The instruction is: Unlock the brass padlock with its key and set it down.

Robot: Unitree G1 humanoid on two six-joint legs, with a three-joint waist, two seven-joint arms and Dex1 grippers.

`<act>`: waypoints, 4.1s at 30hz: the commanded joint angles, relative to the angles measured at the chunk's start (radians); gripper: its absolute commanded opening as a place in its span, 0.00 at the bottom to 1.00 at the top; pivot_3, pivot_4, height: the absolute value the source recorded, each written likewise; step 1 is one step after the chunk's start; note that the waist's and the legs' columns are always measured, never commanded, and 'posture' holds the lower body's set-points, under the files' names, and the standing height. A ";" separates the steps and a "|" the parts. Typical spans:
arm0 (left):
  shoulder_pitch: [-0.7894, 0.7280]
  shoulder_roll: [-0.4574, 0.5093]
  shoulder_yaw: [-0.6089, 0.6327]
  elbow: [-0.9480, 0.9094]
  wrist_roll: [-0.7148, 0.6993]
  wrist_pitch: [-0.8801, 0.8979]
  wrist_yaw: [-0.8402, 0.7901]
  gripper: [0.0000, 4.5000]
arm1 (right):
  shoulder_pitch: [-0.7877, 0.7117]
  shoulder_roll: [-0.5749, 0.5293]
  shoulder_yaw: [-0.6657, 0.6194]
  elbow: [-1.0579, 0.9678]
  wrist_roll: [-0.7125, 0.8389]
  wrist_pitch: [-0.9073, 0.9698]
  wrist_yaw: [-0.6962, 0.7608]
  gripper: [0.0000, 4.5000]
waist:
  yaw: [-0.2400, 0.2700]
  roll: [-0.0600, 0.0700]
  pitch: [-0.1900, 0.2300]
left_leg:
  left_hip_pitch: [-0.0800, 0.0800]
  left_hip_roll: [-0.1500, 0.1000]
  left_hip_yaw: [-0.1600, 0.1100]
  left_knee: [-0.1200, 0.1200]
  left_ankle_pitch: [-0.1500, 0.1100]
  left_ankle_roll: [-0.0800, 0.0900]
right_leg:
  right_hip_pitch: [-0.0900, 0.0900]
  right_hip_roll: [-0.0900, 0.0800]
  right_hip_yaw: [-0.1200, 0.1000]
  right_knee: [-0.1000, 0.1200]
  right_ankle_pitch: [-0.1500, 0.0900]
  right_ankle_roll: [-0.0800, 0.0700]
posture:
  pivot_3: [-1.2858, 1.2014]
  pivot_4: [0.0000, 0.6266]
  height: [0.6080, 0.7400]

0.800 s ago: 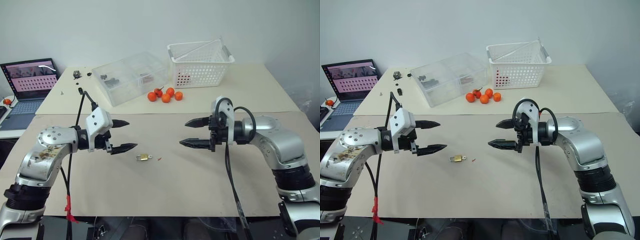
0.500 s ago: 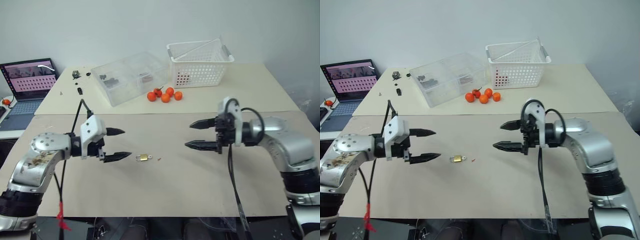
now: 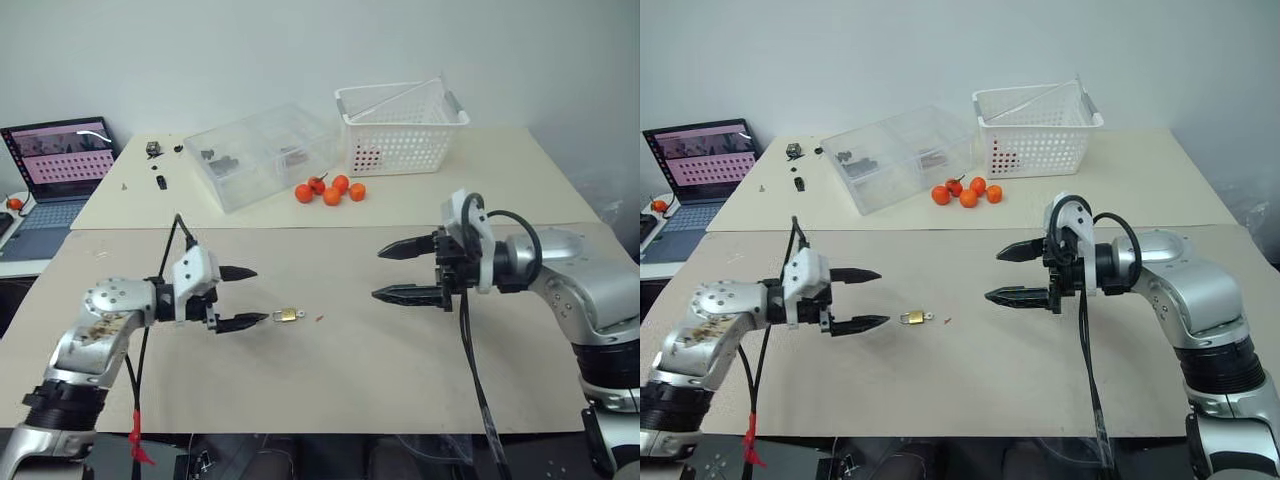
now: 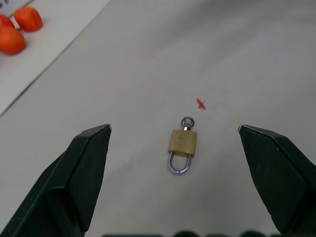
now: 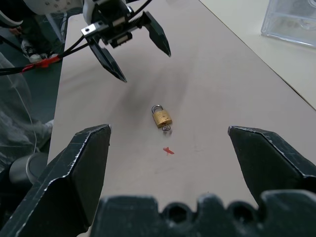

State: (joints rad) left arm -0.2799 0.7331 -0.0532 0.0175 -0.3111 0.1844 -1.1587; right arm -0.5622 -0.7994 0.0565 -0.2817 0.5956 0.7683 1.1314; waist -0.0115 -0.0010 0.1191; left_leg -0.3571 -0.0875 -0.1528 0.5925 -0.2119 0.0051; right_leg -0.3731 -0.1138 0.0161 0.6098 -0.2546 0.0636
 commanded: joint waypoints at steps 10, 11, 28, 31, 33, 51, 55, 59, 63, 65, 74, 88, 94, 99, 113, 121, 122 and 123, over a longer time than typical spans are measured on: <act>-0.245 -0.158 -0.145 0.360 0.174 -0.284 -0.027 0.98 | 0.131 -0.037 -0.141 -0.168 0.048 0.058 -0.162 1.00 | 0.011 -0.001 0.000 | -0.001 0.000 0.001 0.002 0.000 0.000 | 0.000 0.000 0.000 -0.001 0.001 -0.001 | 0.52 0.24 1.00; -0.256 -0.164 -0.152 0.388 0.186 -0.310 -0.031 0.98 | 0.138 -0.039 -0.150 -0.177 0.052 0.064 -0.171 1.00 | 0.010 -0.001 0.000 | -0.001 -0.001 0.001 0.002 0.000 0.000 | 0.000 0.000 0.000 -0.001 0.001 -0.001 | 0.52 0.24 1.00; -0.294 -0.201 -0.175 0.544 0.242 -0.471 -0.092 0.98 | 0.197 -0.063 -0.192 -0.224 0.070 0.075 -0.249 1.00 | -0.002 -0.001 0.000 | -0.001 -0.001 0.001 0.004 0.000 0.001 | 0.002 0.000 -0.002 0.000 0.001 -0.001 | 0.52 0.24 1.00; -0.281 -0.194 -0.169 0.516 0.236 -0.457 -0.097 0.98 | 0.190 -0.064 -0.186 -0.217 0.068 0.071 -0.248 1.00 | -0.003 -0.001 0.000 | -0.001 -0.001 0.001 0.004 0.000 0.001 | 0.002 0.001 -0.002 0.000 0.001 -0.001 | 0.52 0.24 1.00; -0.275 -0.193 -0.167 0.506 0.238 -0.454 -0.094 0.98 | 0.186 -0.063 -0.181 -0.212 0.064 0.067 -0.247 1.00 | -0.003 -0.001 0.000 | 0.000 0.000 0.001 0.004 0.000 0.001 | 0.002 0.001 -0.002 0.001 0.001 -0.001 | 0.52 0.24 1.00; -0.247 -0.198 -0.169 0.489 0.252 -0.380 -0.056 0.20 | 0.170 -0.070 -0.158 -0.198 0.033 0.055 -0.244 1.00 | -0.002 -0.001 0.000 | 0.001 0.000 0.001 0.005 0.000 0.001 | 0.003 0.001 -0.002 0.001 0.001 -0.001 | 0.52 0.24 1.00; -0.256 -0.193 -0.170 0.456 0.237 -0.345 -0.076 0.17 | 0.167 -0.073 -0.155 -0.198 0.031 0.056 -0.239 1.00 | -0.002 -0.001 0.000 | 0.001 0.000 0.001 0.005 -0.001 0.001 | 0.003 0.001 -0.002 0.001 0.001 -0.001 | 0.52 0.24 1.00; -0.287 -0.197 -0.153 0.395 0.198 -0.257 -0.098 0.17 | 0.159 -0.078 -0.145 -0.197 0.030 0.057 -0.228 1.00 | -0.002 -0.001 0.000 | 0.001 0.000 0.001 0.005 -0.001 0.001 | 0.003 0.001 -0.002 0.001 0.001 -0.001 | 0.52 0.24 1.00; -0.359 -0.215 -0.143 0.332 0.148 -0.143 -0.117 0.17 | 0.147 -0.086 -0.129 -0.199 0.018 0.040 -0.209 1.00 | -0.001 -0.002 0.000 | 0.000 0.000 0.001 0.005 -0.001 0.001 | 0.003 0.001 -0.002 0.001 0.001 -0.001 | 0.52 0.24 1.00; -0.405 -0.232 -0.141 0.300 0.118 -0.080 -0.126 0.17 | 0.137 -0.092 -0.112 -0.202 -0.002 0.018 -0.200 1.00 | 0.000 -0.002 0.000 | 0.000 -0.001 0.001 0.006 -0.001 0.001 | 0.003 0.001 -0.003 0.001 0.001 -0.001 | 0.52 0.24 1.00; -0.555 -0.283 -0.159 0.290 0.058 0.049 -0.194 0.17 | 0.128 -0.101 0.023 -0.200 -0.265 -0.288 -0.192 1.00 | -0.014 -0.002 0.000 | -0.001 0.000 0.007 0.007 -0.002 0.004 | 0.002 0.003 -0.003 0.001 -0.001 0.002 | 0.52 0.24 1.00; -0.615 -0.354 -0.195 0.353 0.052 0.115 -0.292 0.17 | 0.232 0.007 0.119 -0.151 -0.674 -0.823 -0.366 1.00 | -0.003 -0.002 0.000 | -0.001 -0.001 0.007 0.012 -0.003 0.004 | 0.003 0.004 -0.003 0.001 -0.001 0.002 | 0.52 0.24 1.00; -0.638 -0.368 -0.207 0.388 0.062 0.103 -0.320 0.17 | 0.273 0.017 0.116 -0.152 -0.713 -0.900 -0.363 1.00 | -0.006 -0.002 0.000 | -0.001 -0.001 0.008 0.012 -0.003 0.005 | 0.003 0.004 -0.002 0.001 -0.001 0.002 | 0.52 0.24 1.00; -0.643 -0.368 -0.212 0.391 0.065 0.109 -0.344 0.17 | 0.289 0.016 0.104 -0.141 -0.714 -0.926 -0.352 0.85 | -0.006 -0.002 0.000 | -0.001 -0.001 0.009 0.012 -0.003 0.005 | 0.004 0.004 -0.002 0.002 -0.001 0.002 | 0.52 0.24 1.00; -0.653 -0.364 -0.219 0.410 0.079 0.096 -0.368 0.17 | 0.270 0.022 0.104 -0.125 -0.727 -0.948 -0.348 0.46 | -0.006 -0.002 0.000 | -0.001 -0.001 0.009 0.013 -0.003 0.006 | 0.004 0.004 -0.002 0.002 -0.001 0.002 | 0.52 0.24 1.00; -0.669 -0.364 -0.229 0.436 0.091 0.063 -0.388 0.17 | 0.288 0.035 0.113 -0.150 -0.726 -0.940 -0.346 0.46 | -0.006 -0.002 0.000 | -0.001 -0.001 0.009 0.013 -0.003 0.006 | 0.004 0.004 -0.002 0.002 -0.001 0.002 | 0.52 0.24 1.00; -0.670 -0.364 -0.229 0.438 0.093 0.056 -0.389 0.17 | 0.288 0.035 0.113 -0.150 -0.727 -0.941 -0.346 0.46 | -0.006 -0.002 0.000 | -0.001 -0.001 0.009 0.013 -0.003 0.006 | 0.004 0.004 -0.002 0.002 -0.001 0.002 | 0.52 0.24 1.00; -0.670 -0.366 -0.230 0.441 0.096 0.049 -0.389 0.17 | 0.288 0.036 0.112 -0.150 -0.727 -0.942 -0.347 0.46 | -0.006 -0.002 0.000 | -0.001 -0.001 0.009 0.013 -0.003 0.006 | 0.004 0.004 -0.002 0.002 -0.001 0.002 | 0.52 0.24 1.00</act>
State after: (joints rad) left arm -0.9072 0.3648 -0.2908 0.4596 -0.2154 0.2597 -1.5428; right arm -0.2665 -0.7686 0.1868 -0.3953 -0.1362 -0.1561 0.7863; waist -0.0174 -0.0028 0.1191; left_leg -0.3577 -0.0881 -0.1437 0.6054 -0.2153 0.0109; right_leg -0.3692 -0.1094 0.0140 0.6114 -0.2552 0.0654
